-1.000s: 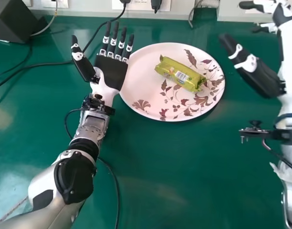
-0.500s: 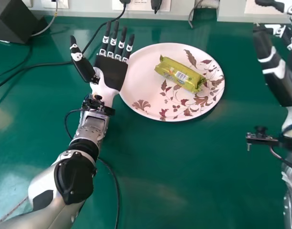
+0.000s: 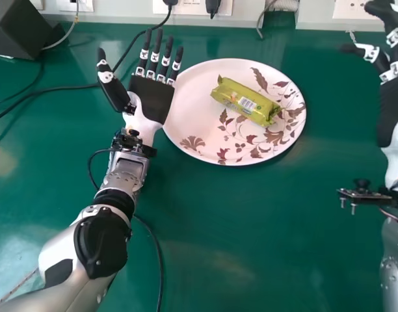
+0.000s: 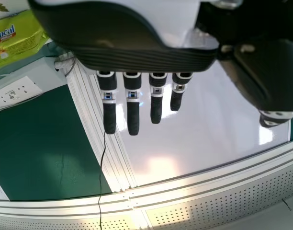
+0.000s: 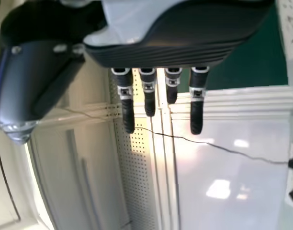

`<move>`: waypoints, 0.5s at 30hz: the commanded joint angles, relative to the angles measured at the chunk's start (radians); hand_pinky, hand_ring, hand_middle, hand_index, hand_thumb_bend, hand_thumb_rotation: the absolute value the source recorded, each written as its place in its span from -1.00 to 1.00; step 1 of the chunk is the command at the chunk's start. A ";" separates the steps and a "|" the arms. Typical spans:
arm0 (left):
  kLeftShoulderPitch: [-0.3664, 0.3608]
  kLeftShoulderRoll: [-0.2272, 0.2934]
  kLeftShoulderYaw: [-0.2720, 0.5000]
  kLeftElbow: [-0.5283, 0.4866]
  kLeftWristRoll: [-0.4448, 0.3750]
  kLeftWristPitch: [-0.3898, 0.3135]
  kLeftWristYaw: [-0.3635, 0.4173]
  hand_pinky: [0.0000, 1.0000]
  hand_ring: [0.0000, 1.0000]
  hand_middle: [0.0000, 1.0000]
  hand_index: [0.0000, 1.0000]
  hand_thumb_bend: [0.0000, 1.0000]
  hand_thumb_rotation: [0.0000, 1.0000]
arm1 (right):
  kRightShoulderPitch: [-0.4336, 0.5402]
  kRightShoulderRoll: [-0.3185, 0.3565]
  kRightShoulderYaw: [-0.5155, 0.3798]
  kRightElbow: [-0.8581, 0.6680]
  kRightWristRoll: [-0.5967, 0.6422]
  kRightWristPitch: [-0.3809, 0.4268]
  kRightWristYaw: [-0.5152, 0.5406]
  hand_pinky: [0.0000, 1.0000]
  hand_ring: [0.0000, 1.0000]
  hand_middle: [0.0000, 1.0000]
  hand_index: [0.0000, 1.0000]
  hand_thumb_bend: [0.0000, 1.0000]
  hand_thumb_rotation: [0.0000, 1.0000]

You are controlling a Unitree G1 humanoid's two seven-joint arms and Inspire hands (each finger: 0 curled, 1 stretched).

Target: Pick up biscuit and place it in the plate

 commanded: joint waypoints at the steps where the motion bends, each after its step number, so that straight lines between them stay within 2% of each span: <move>1: 0.053 -0.006 -0.011 0.016 0.007 0.007 -0.003 0.49 0.63 0.88 1.00 0.78 -0.10 | -0.008 0.012 -0.006 0.005 0.050 0.003 0.023 0.28 0.55 0.88 0.53 1.00 -0.70; 6: 0.049 -0.006 -0.010 0.015 0.006 -0.002 0.002 0.57 0.66 0.90 1.00 0.78 -0.24 | -0.011 0.025 -0.021 0.037 0.189 0.015 0.095 0.26 0.56 0.92 0.52 1.00 -0.71; 15: 0.047 -0.001 -0.014 0.015 0.011 -0.004 -0.001 0.59 0.60 0.83 0.97 0.93 -0.24 | -0.034 0.077 -0.054 0.132 0.325 0.023 0.181 0.28 0.57 0.92 0.55 1.00 -0.69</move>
